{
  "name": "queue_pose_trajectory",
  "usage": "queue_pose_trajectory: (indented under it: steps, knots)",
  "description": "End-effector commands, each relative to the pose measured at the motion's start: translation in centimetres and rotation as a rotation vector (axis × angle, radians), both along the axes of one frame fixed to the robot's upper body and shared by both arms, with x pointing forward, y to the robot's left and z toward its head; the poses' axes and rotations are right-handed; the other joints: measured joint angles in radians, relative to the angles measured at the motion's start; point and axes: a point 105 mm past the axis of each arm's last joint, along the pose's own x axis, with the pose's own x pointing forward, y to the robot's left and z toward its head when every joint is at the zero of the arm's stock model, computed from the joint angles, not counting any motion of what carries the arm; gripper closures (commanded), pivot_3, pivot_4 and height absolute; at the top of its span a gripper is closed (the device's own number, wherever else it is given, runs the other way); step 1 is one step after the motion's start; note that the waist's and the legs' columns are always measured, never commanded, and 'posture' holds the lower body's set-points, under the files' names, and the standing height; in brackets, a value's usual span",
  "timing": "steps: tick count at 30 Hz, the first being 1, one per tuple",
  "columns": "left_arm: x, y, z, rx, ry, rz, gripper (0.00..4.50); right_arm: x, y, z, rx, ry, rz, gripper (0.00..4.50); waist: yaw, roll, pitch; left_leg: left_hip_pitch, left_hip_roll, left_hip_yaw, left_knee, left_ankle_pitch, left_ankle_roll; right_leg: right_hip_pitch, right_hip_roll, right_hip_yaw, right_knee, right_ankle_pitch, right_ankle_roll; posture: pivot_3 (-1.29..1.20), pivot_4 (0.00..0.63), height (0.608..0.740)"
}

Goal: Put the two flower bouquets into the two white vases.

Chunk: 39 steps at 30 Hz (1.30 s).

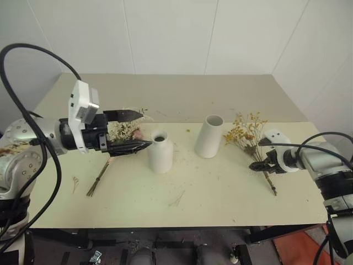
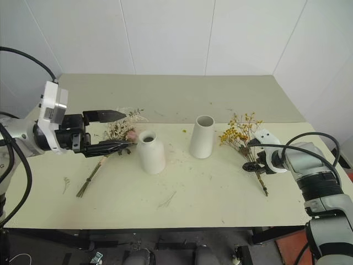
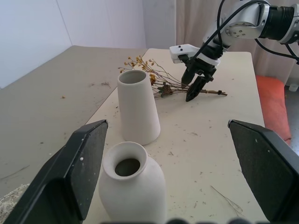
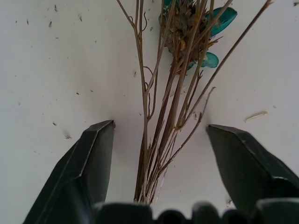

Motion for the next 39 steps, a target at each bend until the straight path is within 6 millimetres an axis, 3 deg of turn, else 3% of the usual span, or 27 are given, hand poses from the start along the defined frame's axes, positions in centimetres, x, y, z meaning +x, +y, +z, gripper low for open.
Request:
queue_pose_trajectory:
  steps: [1,8,10,12,16,19,25,27,31,35,39]
  knots:
    - [-0.5,0.0,0.9,0.000,-0.058,-0.008,0.00,0.3,-0.1,0.6,-0.016,-0.026,0.009,1.99,0.000,0.000,0.000,0.000,0.000,0.000,0.000,0.000,0.000,0.000,0.000,0.000,0.000,0.000,0.000,0.00,0.150,0.740]
    - [-0.5,0.0,0.8,-0.004,-0.057,-0.010,0.00,0.9,-1.1,1.9,-0.025,-0.092,-0.055,4.38,0.000,0.000,0.000,0.000,0.000,0.000,0.000,0.000,0.000,0.000,0.000,0.000,0.000,0.000,0.000,0.00,0.150,0.740]
    - [-0.3,0.0,0.8,-0.012,-0.057,-0.007,0.00,2.0,-1.1,3.7,0.017,-0.206,-0.118,4.48,0.000,0.000,0.000,0.000,0.000,0.000,0.000,0.000,0.000,0.000,0.000,0.000,0.000,0.000,0.000,0.00,0.150,0.740]
    - [-0.2,0.0,0.8,-0.019,-0.057,-0.005,0.00,3.3,-0.7,7.1,0.113,-0.406,-0.171,4.48,-0.005,0.000,0.000,0.000,0.000,0.000,0.000,0.000,0.000,0.000,0.000,0.000,0.001,0.000,0.000,0.00,0.150,0.740]
    - [0.2,0.0,1.1,-0.052,-0.047,0.006,0.00,4.1,0.6,13.5,0.288,-0.756,-0.228,4.48,-0.010,0.001,0.000,-0.001,0.000,-0.001,0.000,0.000,0.000,-0.001,0.000,0.000,0.002,0.000,0.000,0.00,0.150,0.740]
    - [0.7,0.0,1.1,-0.060,-0.043,0.022,0.00,3.5,2.6,18.2,0.457,-0.958,-0.208,4.48,-0.017,0.001,0.000,-0.001,0.000,-0.001,0.000,0.000,0.000,-0.002,0.000,0.000,0.002,0.000,0.000,0.00,0.150,0.740]
    - [1.7,0.0,1.1,-0.060,-0.040,0.060,0.00,0.4,8.9,23.2,0.669,-1.135,0.035,4.48,-0.020,0.001,0.001,-0.002,0.000,-0.002,0.000,0.000,0.000,-0.002,0.000,-0.001,0.002,0.000,0.000,0.00,0.150,0.740]
    - [1.8,-0.1,1.1,-0.061,-0.044,0.053,0.00,-1.0,11.2,23.9,0.725,-1.159,0.127,4.48,-0.020,0.001,0.001,-0.002,0.000,-0.002,0.000,0.000,0.000,-0.002,0.000,-0.001,0.002,0.000,0.000,0.00,0.150,0.740]
    - [2.0,-0.1,1.2,-0.065,-0.048,0.049,0.00,-2.3,14.0,23.0,0.768,-1.140,0.207,4.48,-0.020,0.002,0.001,-0.002,0.000,-0.002,0.000,0.000,0.000,-0.002,0.000,-0.001,0.003,0.000,0.000,0.00,0.150,0.740]
    - [2.1,-0.2,1.1,-0.066,-0.049,0.046,0.00,-1.8,15.2,21.7,0.765,-1.127,0.210,4.48,-0.020,0.002,0.001,-0.001,0.000,-0.002,0.000,0.000,0.000,-0.001,0.000,-0.001,0.003,0.000,0.000,0.00,0.150,0.740]
    - [2.1,-0.3,1.1,-0.067,-0.053,0.043,0.00,-0.1,15.2,20.0,0.754,-1.110,0.151,4.48,-0.021,0.002,0.001,-0.002,0.000,-0.002,0.000,0.000,0.000,-0.002,0.000,-0.001,0.003,0.000,0.000,0.00,0.150,0.740]
